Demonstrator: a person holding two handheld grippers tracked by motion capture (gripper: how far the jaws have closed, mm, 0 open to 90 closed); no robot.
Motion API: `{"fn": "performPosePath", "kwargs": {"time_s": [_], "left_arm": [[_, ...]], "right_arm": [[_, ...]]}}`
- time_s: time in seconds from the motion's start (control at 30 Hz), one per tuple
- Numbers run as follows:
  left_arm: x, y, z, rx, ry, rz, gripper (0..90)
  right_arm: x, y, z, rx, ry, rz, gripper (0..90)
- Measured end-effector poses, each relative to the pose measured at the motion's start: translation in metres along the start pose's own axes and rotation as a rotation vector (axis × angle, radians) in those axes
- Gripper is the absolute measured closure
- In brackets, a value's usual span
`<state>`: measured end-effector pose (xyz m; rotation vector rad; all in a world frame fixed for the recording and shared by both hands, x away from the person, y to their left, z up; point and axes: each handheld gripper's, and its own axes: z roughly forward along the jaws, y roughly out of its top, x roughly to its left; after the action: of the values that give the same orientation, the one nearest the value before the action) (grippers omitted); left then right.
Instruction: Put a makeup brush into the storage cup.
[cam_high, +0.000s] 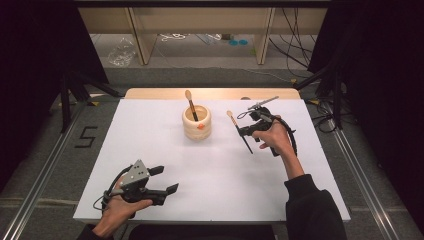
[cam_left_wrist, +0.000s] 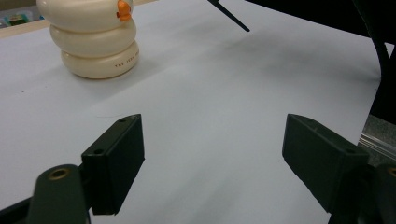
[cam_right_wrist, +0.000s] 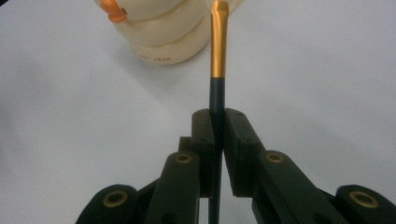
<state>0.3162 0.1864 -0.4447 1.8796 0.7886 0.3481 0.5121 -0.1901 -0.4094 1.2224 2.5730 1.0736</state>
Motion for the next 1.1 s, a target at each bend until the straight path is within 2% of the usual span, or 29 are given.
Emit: {"fn": "performPosePath", "kwargs": {"time_s": [0.03, 0.07, 0.13, 0.2, 0.23, 0.37, 0.47, 1.1], "left_arm": [[0.001, 0.0, 0.0, 0.0, -0.001, 0.013, 20.6], [-0.001, 0.0, 0.0, 0.0, 0.002, -0.013, 20.6], [-0.001, 0.0, 0.001, 0.0, 0.0, -0.013, 20.6], [0.001, 0.0, 0.001, -0.006, -0.012, 0.008, 20.4], [-0.001, 0.0, 0.002, -0.007, -0.011, -0.02, 20.5], [-0.001, 0.0, 0.001, -0.003, -0.004, -0.015, 20.3], [0.001, 0.0, 0.001, -0.001, -0.004, 0.007, 20.1], [0.001, 0.0, 0.002, 0.004, -0.001, 0.006, 18.7]], "right_arm": [[0.0, 0.0, 0.001, -0.019, -0.006, -0.004, 83.1], [0.001, 0.001, -0.001, -0.02, -0.001, 0.004, 83.1], [0.0, 0.001, -0.002, -0.044, 0.001, -0.003, 83.1], [0.0, 0.001, -0.003, -0.06, 0.016, 0.005, 83.1], [0.001, 0.001, -0.004, -0.066, 0.029, 0.017, 83.1], [0.003, 0.003, -0.003, -0.1, 0.042, 0.011, 83.2], [0.005, 0.005, -0.004, -0.14, 0.065, 0.007, 83.1], [0.005, 0.01, -0.011, -0.268, 0.053, -0.012, 83.1]]}}
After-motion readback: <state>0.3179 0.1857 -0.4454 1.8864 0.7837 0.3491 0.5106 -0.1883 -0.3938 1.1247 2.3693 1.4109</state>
